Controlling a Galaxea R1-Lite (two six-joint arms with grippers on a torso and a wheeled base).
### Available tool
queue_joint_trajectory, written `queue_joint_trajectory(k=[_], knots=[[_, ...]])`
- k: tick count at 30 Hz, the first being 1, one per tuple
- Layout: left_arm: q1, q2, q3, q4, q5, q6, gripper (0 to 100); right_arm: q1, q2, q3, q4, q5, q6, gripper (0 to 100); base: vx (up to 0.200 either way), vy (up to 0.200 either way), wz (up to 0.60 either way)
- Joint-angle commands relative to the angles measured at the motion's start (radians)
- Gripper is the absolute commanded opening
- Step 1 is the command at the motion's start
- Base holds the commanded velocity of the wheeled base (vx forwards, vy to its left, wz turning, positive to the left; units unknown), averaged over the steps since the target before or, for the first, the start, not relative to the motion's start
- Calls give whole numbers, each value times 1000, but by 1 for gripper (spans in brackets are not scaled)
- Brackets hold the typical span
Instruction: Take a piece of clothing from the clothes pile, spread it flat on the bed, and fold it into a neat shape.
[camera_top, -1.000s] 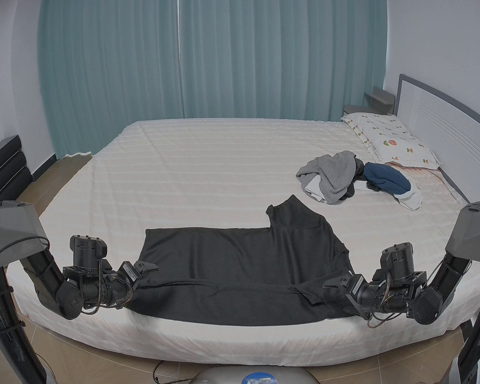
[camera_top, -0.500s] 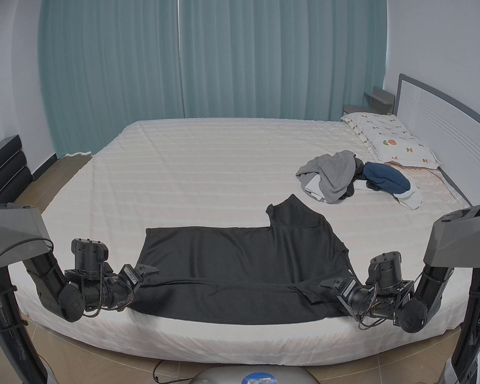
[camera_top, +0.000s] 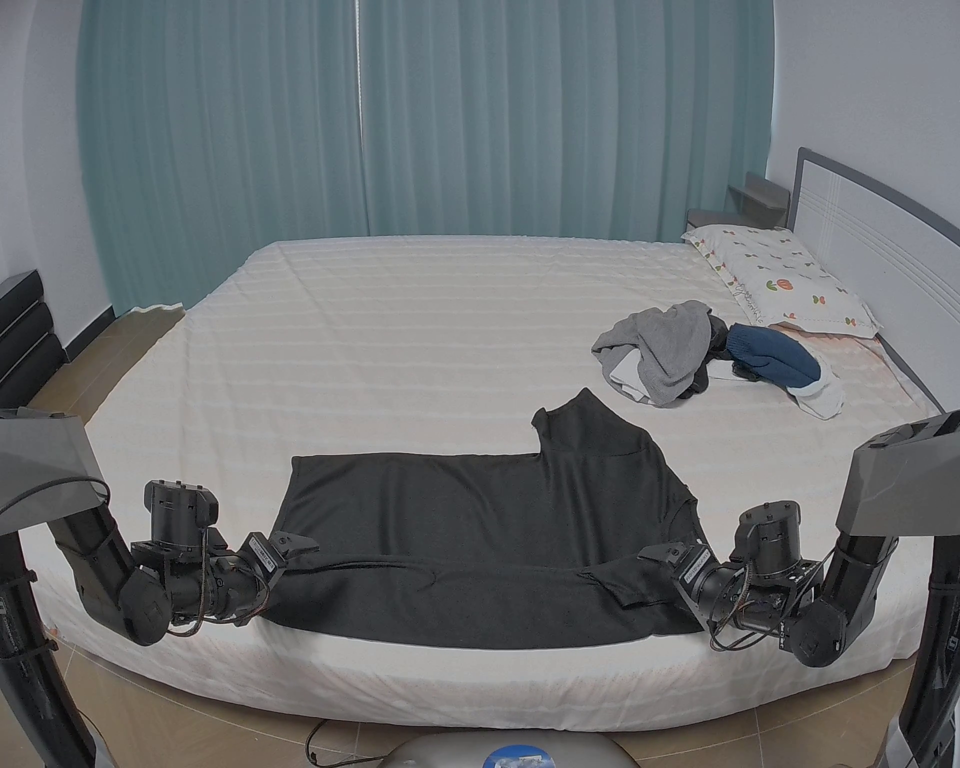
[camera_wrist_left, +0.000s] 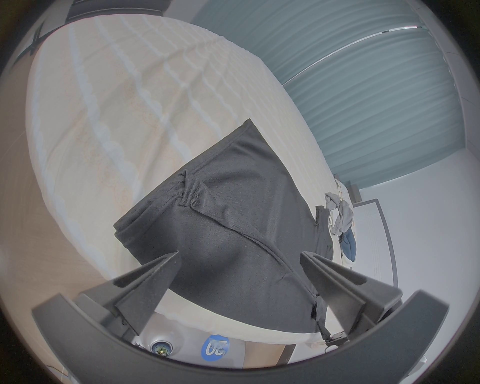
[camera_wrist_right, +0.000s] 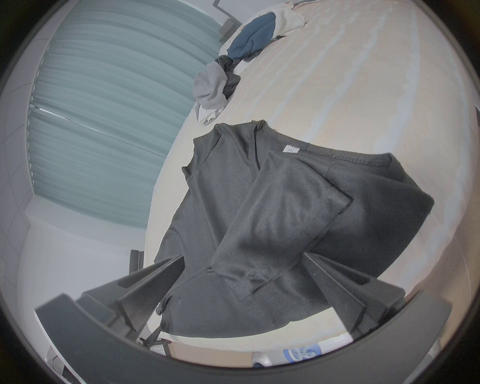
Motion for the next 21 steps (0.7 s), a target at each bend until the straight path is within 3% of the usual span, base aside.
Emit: queue_joint_trajectory(k=[1, 2, 21], knots=[[-1, 2, 2, 0, -1, 0, 100, 2, 30, 8, -8, -5, 0, 100, 0, 0, 0], [-1, 2, 2, 0, -1, 0, 100, 3, 33, 11, -9, -7, 0, 0, 0, 0, 0], [1, 16, 0, 0, -1, 1, 100, 5, -41, 48, 3, -10, -15, 0, 0, 0, 0]])
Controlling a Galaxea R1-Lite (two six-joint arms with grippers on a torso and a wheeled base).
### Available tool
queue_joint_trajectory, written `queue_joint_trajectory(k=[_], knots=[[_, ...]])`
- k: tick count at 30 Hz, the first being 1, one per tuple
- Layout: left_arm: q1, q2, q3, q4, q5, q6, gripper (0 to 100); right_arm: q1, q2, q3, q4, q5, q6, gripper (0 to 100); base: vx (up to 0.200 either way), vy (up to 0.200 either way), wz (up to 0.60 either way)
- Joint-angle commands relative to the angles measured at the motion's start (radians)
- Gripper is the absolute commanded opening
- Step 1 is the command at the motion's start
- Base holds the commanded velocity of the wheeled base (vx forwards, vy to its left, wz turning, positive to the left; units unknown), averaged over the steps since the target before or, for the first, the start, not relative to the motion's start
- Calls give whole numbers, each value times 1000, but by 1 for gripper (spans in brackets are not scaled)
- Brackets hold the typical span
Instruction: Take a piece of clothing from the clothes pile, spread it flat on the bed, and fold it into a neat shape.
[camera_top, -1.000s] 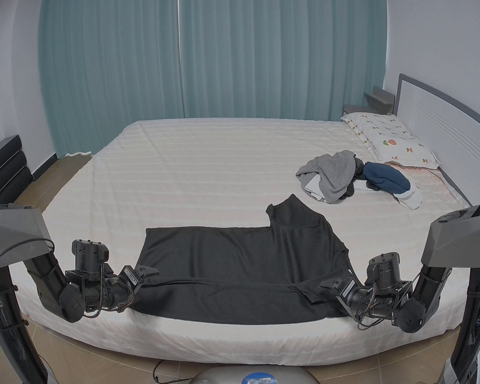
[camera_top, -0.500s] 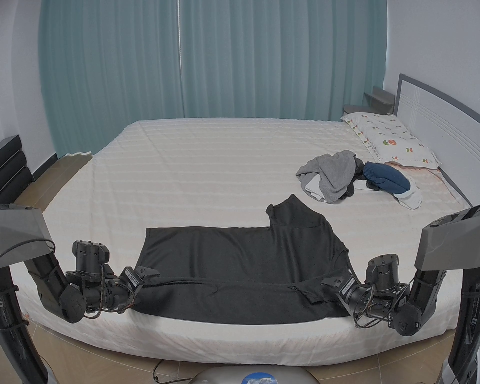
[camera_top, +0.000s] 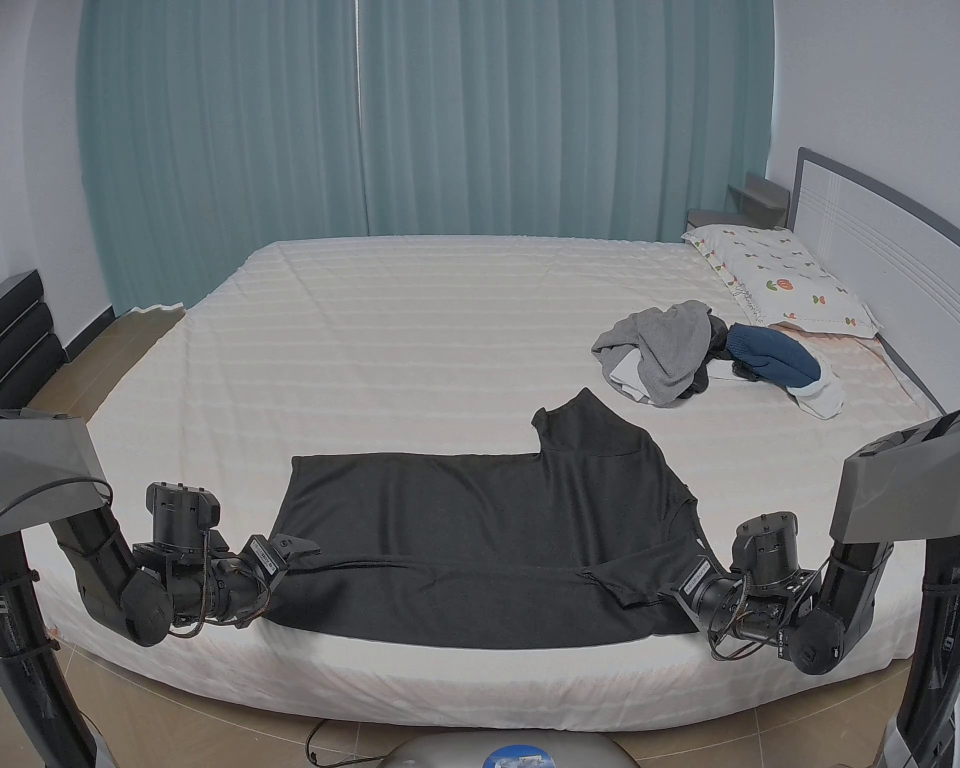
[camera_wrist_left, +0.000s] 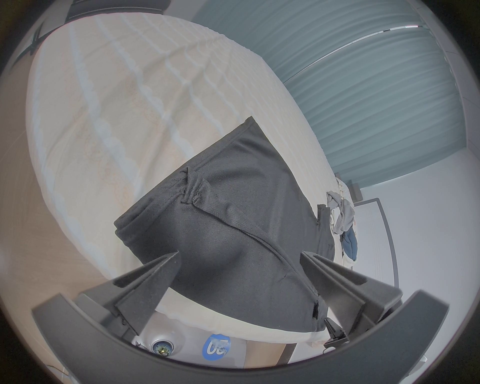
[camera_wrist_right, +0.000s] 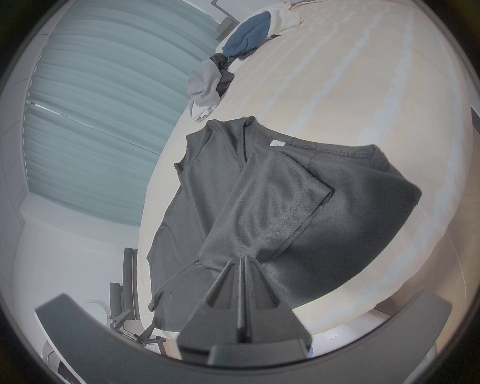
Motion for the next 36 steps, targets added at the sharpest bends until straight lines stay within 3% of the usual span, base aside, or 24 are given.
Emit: queue_joint_trajectory(k=[1, 2, 21, 36], knots=[[1, 7, 0, 0, 0, 0, 100, -1, -43, 18, 0, 0, -4, 0, 0, 0, 0], [1, 7, 0, 0, 0, 0, 100, -1, -43, 18, 0, 0, -4, 100, 0, 0, 0], [1, 21, -3, 0, 4, 0, 100, -72, 71, -23, -29, 4, -26, 100, 0, 0, 0], [1, 26, -3, 0, 5, 0, 100, -73, 95, -34, -86, 3, -17, 100, 0, 0, 0]])
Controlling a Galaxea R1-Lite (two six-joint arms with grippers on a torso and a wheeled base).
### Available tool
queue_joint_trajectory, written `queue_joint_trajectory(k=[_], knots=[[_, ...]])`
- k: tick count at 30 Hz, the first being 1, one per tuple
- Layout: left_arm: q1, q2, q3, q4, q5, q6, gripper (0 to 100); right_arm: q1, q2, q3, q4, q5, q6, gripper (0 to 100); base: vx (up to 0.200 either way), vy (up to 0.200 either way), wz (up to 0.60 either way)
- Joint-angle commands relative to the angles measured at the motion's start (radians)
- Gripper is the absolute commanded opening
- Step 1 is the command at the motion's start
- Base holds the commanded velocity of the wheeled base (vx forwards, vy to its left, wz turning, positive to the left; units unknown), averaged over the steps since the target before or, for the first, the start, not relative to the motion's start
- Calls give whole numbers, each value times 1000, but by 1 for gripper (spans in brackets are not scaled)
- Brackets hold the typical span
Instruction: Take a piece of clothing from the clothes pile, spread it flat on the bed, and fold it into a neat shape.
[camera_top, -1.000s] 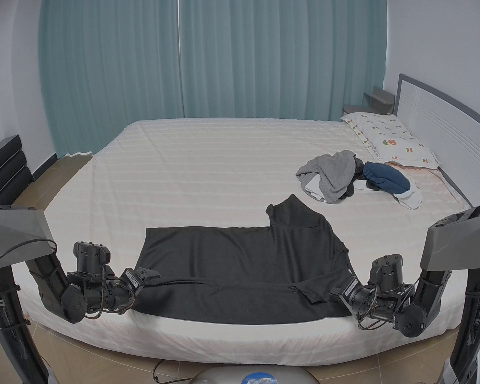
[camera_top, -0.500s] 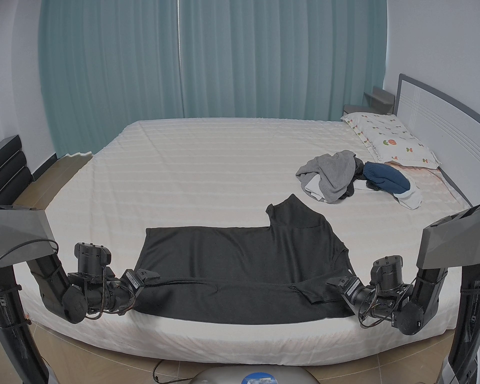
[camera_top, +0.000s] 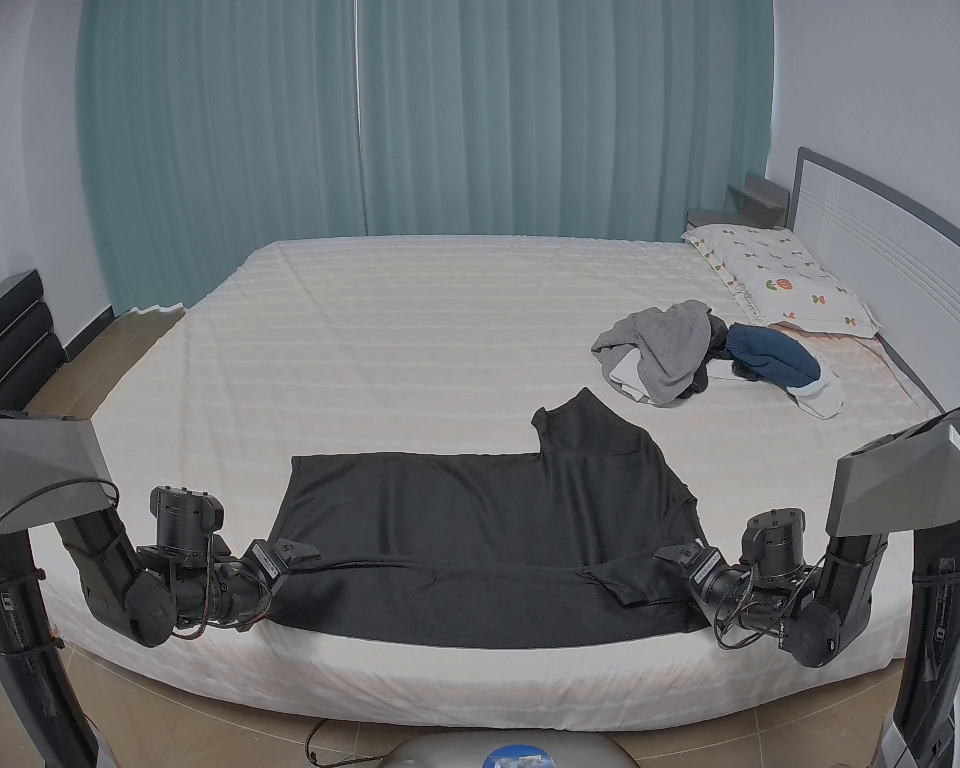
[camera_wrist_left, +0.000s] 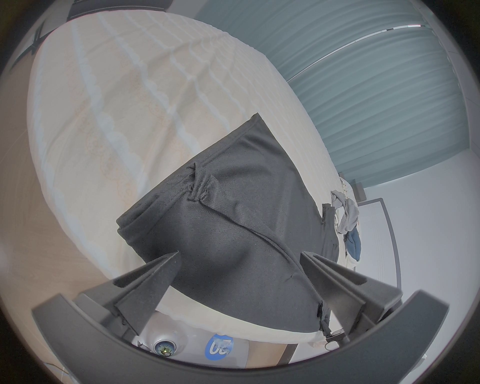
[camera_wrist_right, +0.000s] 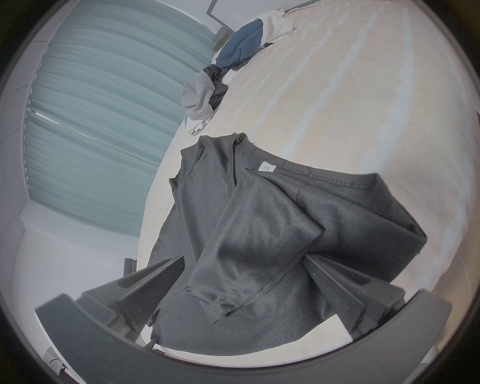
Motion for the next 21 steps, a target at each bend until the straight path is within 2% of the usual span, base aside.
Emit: queue_joint_trajectory(k=[1, 21], knots=[[-1, 1, 0, 0, 1, 0, 100, 3, 15, -3, -4, -2, 0, 0, 0, 0, 0], [3, 3, -3, 0, 2, 0, 100, 0, -26, 34, -2, -9, -7, 0, 0, 0, 0]])
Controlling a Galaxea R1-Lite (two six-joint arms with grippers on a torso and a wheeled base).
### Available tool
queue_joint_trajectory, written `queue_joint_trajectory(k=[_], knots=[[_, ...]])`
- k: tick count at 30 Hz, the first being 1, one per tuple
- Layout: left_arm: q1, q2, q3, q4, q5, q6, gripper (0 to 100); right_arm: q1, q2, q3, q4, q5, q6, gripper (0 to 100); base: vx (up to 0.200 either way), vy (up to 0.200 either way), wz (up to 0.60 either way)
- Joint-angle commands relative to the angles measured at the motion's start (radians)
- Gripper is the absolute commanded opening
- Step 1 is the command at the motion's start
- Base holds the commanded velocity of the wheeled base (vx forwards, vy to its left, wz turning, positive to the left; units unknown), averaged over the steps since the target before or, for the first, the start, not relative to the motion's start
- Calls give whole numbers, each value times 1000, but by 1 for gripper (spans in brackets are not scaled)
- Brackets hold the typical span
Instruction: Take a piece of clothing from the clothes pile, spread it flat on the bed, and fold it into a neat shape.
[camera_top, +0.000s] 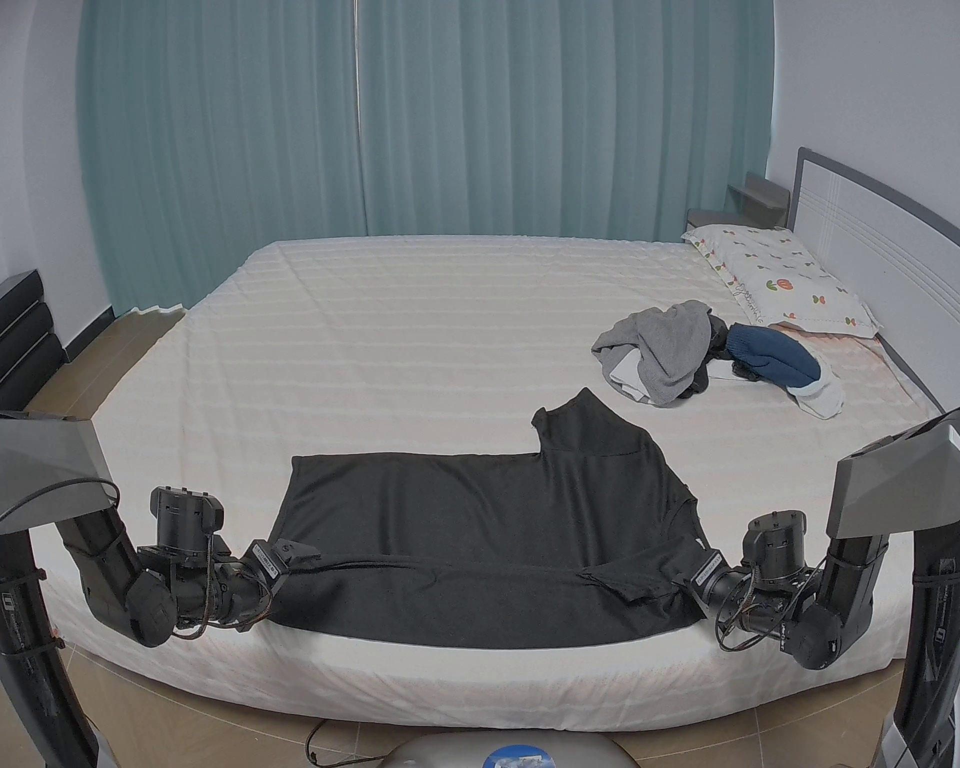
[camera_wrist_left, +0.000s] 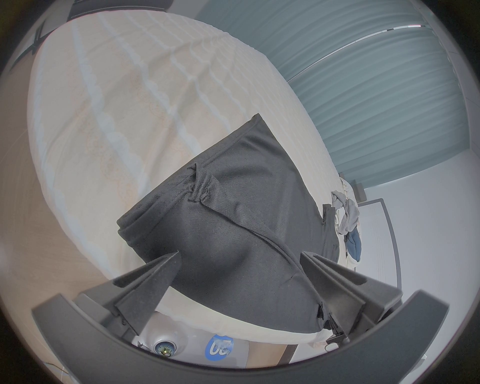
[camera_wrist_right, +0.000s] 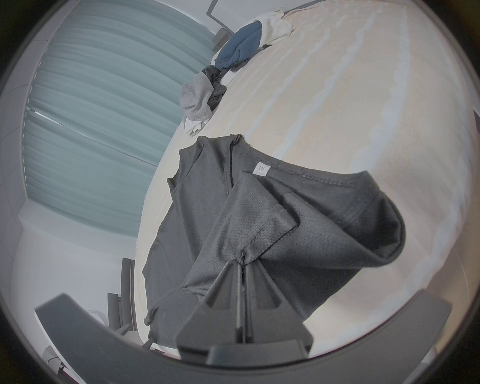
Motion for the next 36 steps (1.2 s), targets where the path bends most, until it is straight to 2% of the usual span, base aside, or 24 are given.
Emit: queue_joint_trajectory(k=[1, 5, 6, 15, 20, 24, 36], knots=[[0, 0, -1, 0, 0, 0, 100, -1, -14, 8, 0, -2, -2, 0, 0, 0, 0], [3, 0, -1, 0, 0, 0, 100, 0, -5, 8, 1, -2, -4, 0, 0, 0, 0], [5, 0, -3, 0, 0, 0, 100, 0, -5, 10, 0, -2, -5, 100, 0, 0, 0], [5, 6, -6, 0, 0, 0, 100, -7, -36, 13, 1, -5, -5, 100, 0, 0, 0], [7, 6, -6, 0, 0, 0, 100, -47, -66, 17, 15, -7, -28, 100, 0, 0, 0], [7, 6, -7, 0, 0, 0, 100, -66, -74, 37, 4, -11, -85, 100, 0, 0, 0], [8, 6, -7, 0, 0, 0, 100, -129, -95, 20, -13, -18, -91, 100, 0, 0, 0]])
